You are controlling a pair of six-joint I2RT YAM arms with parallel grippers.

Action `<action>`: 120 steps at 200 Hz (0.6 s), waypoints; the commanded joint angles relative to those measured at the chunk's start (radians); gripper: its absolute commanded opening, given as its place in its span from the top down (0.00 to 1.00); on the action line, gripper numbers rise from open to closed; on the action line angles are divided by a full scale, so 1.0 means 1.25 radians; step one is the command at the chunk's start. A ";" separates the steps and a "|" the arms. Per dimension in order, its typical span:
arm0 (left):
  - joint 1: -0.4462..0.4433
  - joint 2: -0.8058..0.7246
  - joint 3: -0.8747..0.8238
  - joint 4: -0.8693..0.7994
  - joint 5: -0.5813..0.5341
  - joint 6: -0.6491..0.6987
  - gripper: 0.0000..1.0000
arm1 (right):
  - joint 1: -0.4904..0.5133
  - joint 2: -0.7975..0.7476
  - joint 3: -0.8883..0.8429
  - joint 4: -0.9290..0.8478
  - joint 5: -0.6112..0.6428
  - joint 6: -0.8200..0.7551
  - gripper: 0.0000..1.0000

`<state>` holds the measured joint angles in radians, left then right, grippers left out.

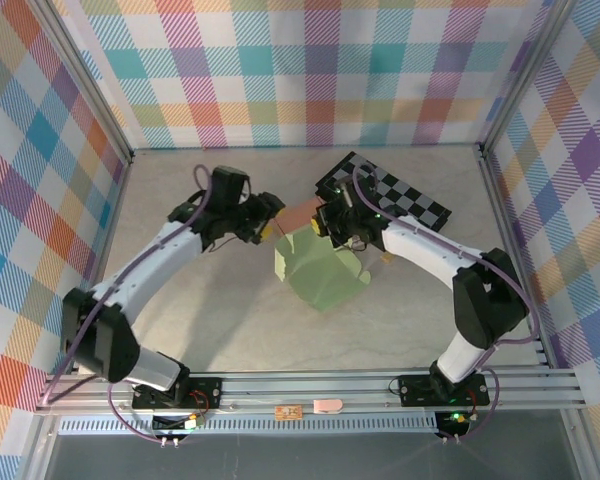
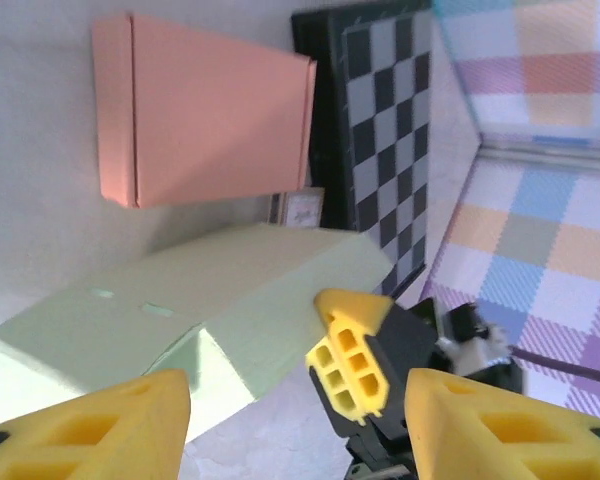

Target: Fold the paper box

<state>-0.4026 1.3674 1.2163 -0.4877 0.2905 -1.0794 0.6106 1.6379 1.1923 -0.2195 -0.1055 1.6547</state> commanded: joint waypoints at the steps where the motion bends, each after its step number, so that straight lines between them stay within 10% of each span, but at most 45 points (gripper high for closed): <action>1: 0.058 -0.060 -0.045 -0.084 0.003 0.108 0.43 | 0.027 -0.044 -0.007 0.001 0.062 0.032 1.00; 67: 0.125 -0.085 -0.136 -0.070 0.020 0.280 0.50 | 0.102 -0.127 -0.037 -0.108 0.217 0.095 1.00; 120: 0.125 -0.015 -0.233 0.015 0.111 0.426 0.68 | 0.110 -0.114 -0.223 0.227 0.268 0.087 1.00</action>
<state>-0.2527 1.3247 0.9680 -0.5148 0.3641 -0.6670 0.7486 1.4677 0.9707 -0.1425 0.1684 1.7657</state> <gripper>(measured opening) 0.345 0.055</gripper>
